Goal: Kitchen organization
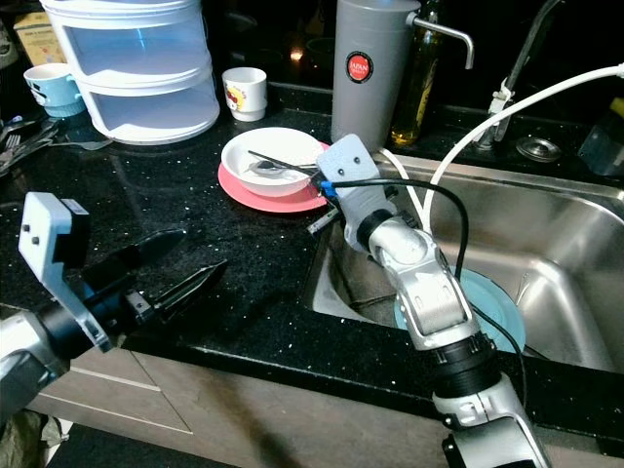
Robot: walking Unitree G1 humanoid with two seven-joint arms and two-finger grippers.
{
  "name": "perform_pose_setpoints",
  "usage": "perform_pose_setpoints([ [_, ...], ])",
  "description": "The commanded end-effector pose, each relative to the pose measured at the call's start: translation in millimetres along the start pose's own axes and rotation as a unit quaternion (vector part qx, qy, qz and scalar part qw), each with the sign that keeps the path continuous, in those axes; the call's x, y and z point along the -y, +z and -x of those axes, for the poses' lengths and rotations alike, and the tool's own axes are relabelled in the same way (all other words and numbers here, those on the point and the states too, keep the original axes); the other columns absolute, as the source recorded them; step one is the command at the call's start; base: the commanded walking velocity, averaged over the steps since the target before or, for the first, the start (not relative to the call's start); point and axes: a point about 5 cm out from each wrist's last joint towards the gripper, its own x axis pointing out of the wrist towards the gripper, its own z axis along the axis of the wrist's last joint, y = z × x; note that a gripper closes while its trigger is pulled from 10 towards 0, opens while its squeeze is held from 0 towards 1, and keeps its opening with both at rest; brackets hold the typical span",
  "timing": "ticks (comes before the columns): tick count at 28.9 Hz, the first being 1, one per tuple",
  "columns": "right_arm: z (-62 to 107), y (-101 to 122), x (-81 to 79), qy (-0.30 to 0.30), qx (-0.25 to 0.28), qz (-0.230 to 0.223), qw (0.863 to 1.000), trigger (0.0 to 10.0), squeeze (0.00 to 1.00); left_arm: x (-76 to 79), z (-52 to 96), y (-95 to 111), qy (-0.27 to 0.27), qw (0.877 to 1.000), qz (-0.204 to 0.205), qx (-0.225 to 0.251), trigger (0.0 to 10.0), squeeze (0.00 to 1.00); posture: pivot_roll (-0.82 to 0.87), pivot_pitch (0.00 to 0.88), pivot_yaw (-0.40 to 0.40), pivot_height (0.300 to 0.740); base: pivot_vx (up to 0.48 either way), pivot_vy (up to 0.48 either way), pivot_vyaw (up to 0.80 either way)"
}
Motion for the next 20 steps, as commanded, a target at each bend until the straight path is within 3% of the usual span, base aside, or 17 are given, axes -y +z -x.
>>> perform_pose_setpoints([
  [1, -0.3, 9.6, 4.5, -0.01, 0.03, -0.013, 0.999, 0.0, 0.0, 1.3, -2.0, 0.7, -0.004, 1.0, -0.004, 0.004, 10.0, 0.0, 0.09, 0.0, -0.048, 0.74, 0.0, 0.0, 0.0],
  [6, -1.0, 14.6, 5.0, -0.009, 0.048, -0.028, 0.998, 0.0, 0.0, 1.0, -2.9, 1.6, -0.004, 1.0, -0.005, 0.007, 10.0, 0.0, 0.09, 0.0, -0.049, 0.74, 0.0, 0.0, 0.0],
  [7, -1.0, 15.2, 4.6, -0.006, 0.05, -0.026, 0.998, 3.9, 0.0, 1.1, -3.1, 1.7, -0.004, 1.0, -0.005, 0.007, 10.0, 0.0, 0.09, 0.0, -0.049, 0.74, 0.0, 0.0, 0.0],
  [9, -0.9, 15.8, 3.9, -0.001, 0.053, -0.025, 0.998, 3.9, 0.0, 1.4, -3.4, 1.6, -0.004, 1.0, -0.005, 0.007, 10.0, 0.0, 0.09, 0.0, -0.048, 0.74, 0.0, 0.0, 0.0],
  [10, -1.0, 17.0, 0.8, 0.023, 0.053, 0.01, 0.998, 10.0, 1.0, 1.8, -3.9, 1.7, -0.005, 1.0, -0.005, 0.008, 10.0, 0.0, 0.09, 0.0, -0.049, 0.74, 0.0, 0.0, 0.0],
  [13, -3.5, 17.5, -1.1, 0.049, 0.045, 0.066, 0.996, 10.0, 1.0, 1.9, -4.4, 2.2, -0.005, 1.0, -0.005, 0.01, 10.0, 0.0, 0.08, 0.0, -0.048, 0.74, 0.0, 0.0, 0.0],
  [15, -4.5, 18.0, -1.1, 0.055, 0.044, 0.079, 0.994, 10.0, 1.0, 2.1, -4.5, 2.4, -0.005, 1.0, -0.005, 0.011, 10.0, 0.0, 0.08, 0.0, -0.048, 0.74, 0.0, 0.0, 0.0],
  [17, -9.1, 19.3, 0.1, 0.077, 0.035, 0.142, 0.986, 10.0, 1.0, 2.3, -4.8, 3.4, -0.005, 1.0, -0.006, 0.013, 10.0, 0.0, 0.08, 0.0, -0.049, 0.74, 0.0, 0.0, 0.0],
  [20, -12.2, 20.2, 2.7, 0.087, 0.028, 0.181, 0.979, 10.0, 1.0, 2.7, -4.9, 4.0, -0.005, 1.0, -0.006, 0.014, 10.0, 0.0, 0.08, 0.0, -0.053, 0.74, 0.0, 0.0, 0.0],
])
